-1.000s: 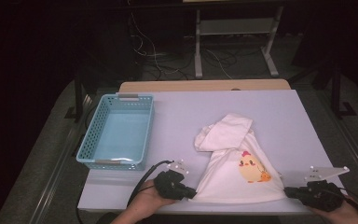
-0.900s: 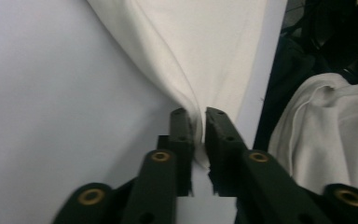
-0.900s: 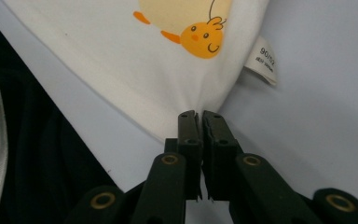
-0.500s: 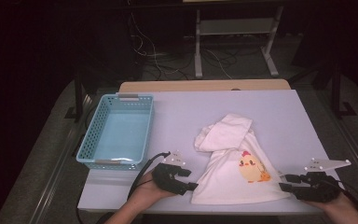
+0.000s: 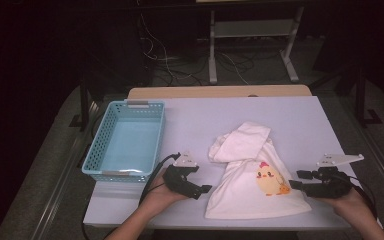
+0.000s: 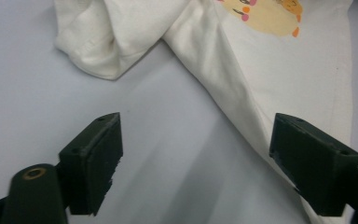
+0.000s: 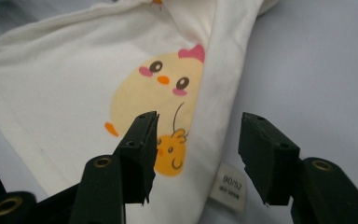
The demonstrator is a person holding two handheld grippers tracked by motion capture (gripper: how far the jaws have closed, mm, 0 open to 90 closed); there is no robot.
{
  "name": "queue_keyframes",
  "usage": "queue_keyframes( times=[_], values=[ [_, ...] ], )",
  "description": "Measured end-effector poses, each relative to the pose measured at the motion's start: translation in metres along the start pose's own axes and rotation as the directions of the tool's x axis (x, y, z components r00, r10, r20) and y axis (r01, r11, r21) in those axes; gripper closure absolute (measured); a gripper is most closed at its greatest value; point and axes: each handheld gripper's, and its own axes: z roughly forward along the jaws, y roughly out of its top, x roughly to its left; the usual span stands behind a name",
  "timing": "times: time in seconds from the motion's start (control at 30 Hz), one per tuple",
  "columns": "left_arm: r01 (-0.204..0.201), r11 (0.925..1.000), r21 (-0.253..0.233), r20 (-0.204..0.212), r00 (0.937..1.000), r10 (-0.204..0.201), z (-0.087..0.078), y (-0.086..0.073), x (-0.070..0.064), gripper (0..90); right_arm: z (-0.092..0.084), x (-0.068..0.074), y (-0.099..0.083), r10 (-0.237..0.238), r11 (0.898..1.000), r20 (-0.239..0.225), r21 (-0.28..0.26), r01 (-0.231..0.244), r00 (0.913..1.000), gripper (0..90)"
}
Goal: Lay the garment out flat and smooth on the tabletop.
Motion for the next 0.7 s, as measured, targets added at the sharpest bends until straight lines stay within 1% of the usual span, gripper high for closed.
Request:
queue_keyframes(
  times=[0.1,0.2,0.27,0.33,0.4,0.47,0.53,0.6,0.7],
  values=[
    [0.005,0.9999,-0.015,-0.014,0.9999,-0.005,-0.003,-0.002,0.002,12.4,0.002,-0.003,0.007,0.004,1.000,-0.008,-0.016,-0.004,1.0000,46.1],
    [-0.002,0.9998,-0.021,-0.024,0.9997,0.002,-0.005,-0.004,0.002,9.0,0.005,-0.005,0.015,0.002,1.000,-0.012,-0.030,-0.002,0.9999,46.0],
    [-0.006,0.9998,-0.019,-0.032,0.9995,0.005,-0.005,-0.004,0.003,4.8,0.007,-0.007,0.021,0.003,0.999,-0.017,-0.037,-0.004,0.9998,45.9],
    [-0.005,0.9997,-0.023,-0.029,0.9996,0.004,-0.005,-0.004,0.003,2.1,0.010,-0.009,0.027,0.000,0.999,-0.017,-0.045,-0.001,0.9998,45.9],
    [-0.003,0.9996,-0.028,-0.034,0.9994,0.002,-0.005,-0.003,0.002,0.4,0.013,-0.010,0.033,-0.002,0.999,-0.019,-0.049,0.001,0.9998,45.9],
    [0.003,0.9995,-0.031,-0.025,0.9997,-0.004,-0.006,-0.004,0.003,0.0,0.016,-0.012,0.039,0.001,0.999,-0.021,-0.052,-0.002,0.9998,45.8],
    [0.001,0.9995,-0.031,-0.022,0.9998,-0.001,-0.007,-0.004,0.003,0.0,0.020,-0.013,0.046,0.001,0.998,-0.025,-0.058,-0.003,0.9997,45.8],
    [0.001,0.9996,-0.027,-0.019,0.9998,-0.001,-0.006,-0.005,0.003,0.0,0.024,-0.014,0.051,0.006,0.998,-0.023,-0.068,-0.008,0.9997,45.8],
    [0.005,0.9998,-0.018,-0.019,0.9998,-0.006,-0.006,-0.006,0.003,0.0,0.029,-0.015,0.058,0.004,0.998,-0.023,-0.068,-0.006,0.9997,45.7]
  ],
)
